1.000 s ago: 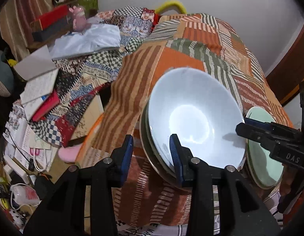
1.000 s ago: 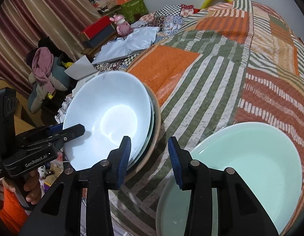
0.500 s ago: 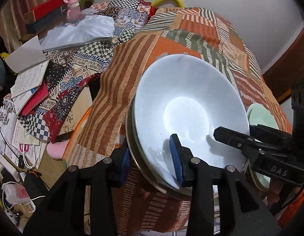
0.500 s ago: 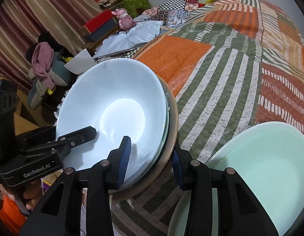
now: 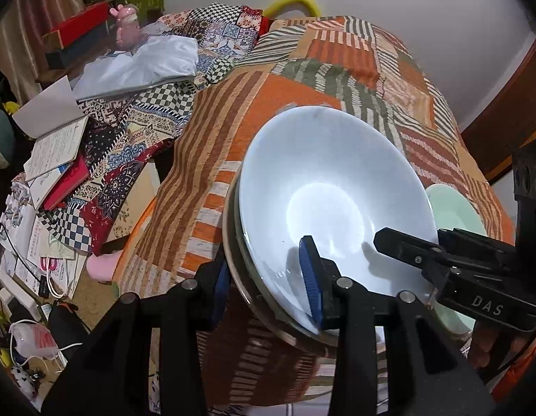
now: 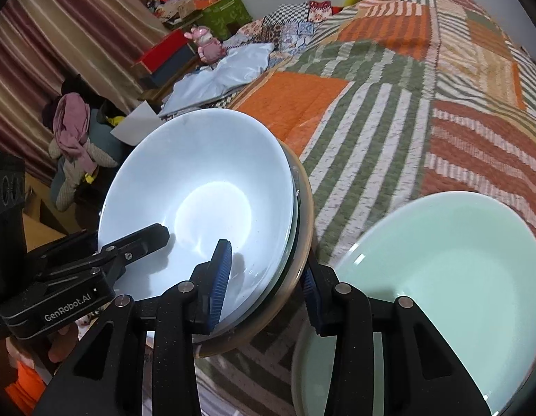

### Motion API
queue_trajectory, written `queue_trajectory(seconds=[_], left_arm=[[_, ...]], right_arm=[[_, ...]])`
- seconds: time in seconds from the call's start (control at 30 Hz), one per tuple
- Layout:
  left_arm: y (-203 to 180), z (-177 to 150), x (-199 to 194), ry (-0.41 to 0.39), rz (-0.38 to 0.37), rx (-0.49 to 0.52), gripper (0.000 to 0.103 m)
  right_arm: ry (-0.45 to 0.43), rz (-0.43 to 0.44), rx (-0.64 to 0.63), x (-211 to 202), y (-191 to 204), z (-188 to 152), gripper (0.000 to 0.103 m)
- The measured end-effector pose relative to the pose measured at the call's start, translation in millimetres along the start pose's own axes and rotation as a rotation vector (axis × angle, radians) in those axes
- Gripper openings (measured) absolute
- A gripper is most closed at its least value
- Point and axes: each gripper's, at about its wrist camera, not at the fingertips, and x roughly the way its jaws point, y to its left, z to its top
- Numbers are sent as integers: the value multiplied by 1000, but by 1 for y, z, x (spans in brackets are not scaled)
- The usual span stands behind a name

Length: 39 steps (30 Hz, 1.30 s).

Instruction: Organize plates and bowls

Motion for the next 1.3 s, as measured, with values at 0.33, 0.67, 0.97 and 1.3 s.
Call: queue_trajectory(seconds=[0.33, 0.67, 0.97, 1.3], left_arm=[[-43, 8, -25, -50, -46, 53, 38], [-98, 11, -31, -67, -94, 132, 38], [-137, 4, -27, -45, -133, 190, 38], [-162, -1, -18, -20, -150, 238, 38]], right_arm=[[-123, -31, 17, -50, -14, 0, 35], [-180, -76, 71, -88, -48, -14, 35], [-207, -114, 108, -110, -68, -31, 35], [-203, -132, 146, -118, -88, -46, 35]])
